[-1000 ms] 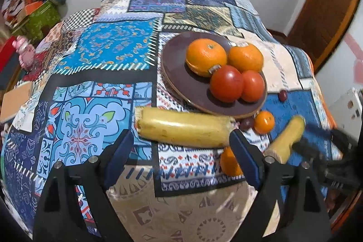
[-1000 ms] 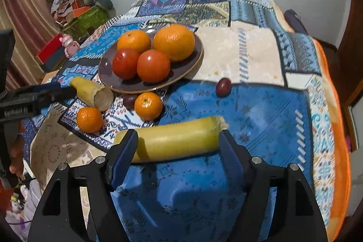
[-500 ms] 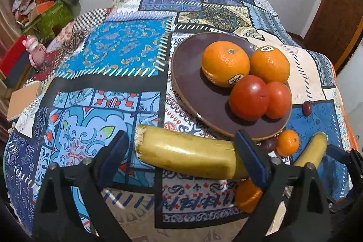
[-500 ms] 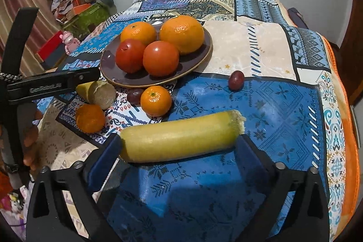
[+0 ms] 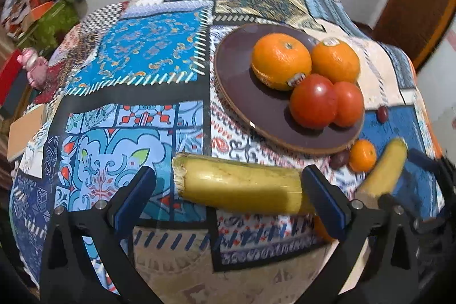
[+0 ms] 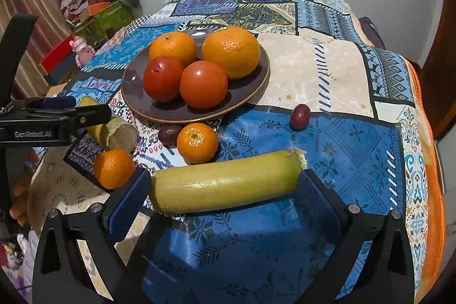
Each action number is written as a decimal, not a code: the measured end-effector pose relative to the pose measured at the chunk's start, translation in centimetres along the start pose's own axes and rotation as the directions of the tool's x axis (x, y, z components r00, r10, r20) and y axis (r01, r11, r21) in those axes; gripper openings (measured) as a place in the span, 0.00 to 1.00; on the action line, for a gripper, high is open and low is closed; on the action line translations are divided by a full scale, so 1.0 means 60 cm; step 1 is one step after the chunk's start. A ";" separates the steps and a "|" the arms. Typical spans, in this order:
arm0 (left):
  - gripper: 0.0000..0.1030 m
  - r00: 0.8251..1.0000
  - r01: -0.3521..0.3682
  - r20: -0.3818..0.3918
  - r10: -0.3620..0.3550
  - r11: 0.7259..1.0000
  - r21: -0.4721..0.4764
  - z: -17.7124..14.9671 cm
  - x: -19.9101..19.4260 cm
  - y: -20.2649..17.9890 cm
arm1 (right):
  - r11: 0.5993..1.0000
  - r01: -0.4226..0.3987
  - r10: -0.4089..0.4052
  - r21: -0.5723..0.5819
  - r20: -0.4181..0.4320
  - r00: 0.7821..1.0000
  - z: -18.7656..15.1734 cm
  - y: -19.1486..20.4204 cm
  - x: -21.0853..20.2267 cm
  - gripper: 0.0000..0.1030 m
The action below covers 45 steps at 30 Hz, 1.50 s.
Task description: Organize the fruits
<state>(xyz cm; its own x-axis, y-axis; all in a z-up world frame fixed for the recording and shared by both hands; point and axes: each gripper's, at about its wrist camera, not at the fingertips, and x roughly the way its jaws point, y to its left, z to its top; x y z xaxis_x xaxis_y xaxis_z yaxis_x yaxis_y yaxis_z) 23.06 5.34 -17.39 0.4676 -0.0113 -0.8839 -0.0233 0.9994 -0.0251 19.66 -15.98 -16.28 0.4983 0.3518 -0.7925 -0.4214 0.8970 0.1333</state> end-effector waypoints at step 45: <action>1.00 1.000 0.025 0.013 -0.023 0.992 -0.125 -0.026 -0.028 0.039 | 0.982 -0.105 0.110 0.157 -0.025 0.994 0.021 -0.024 0.026 0.54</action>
<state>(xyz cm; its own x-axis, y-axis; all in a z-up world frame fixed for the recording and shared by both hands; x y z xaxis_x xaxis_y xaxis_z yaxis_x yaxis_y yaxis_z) 20.81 7.68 -16.71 0.4796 -0.0339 -0.8768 -0.1219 0.9870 -0.1048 22.02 -16.36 -16.98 0.4301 0.4417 -0.7874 -0.3468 0.8861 0.3076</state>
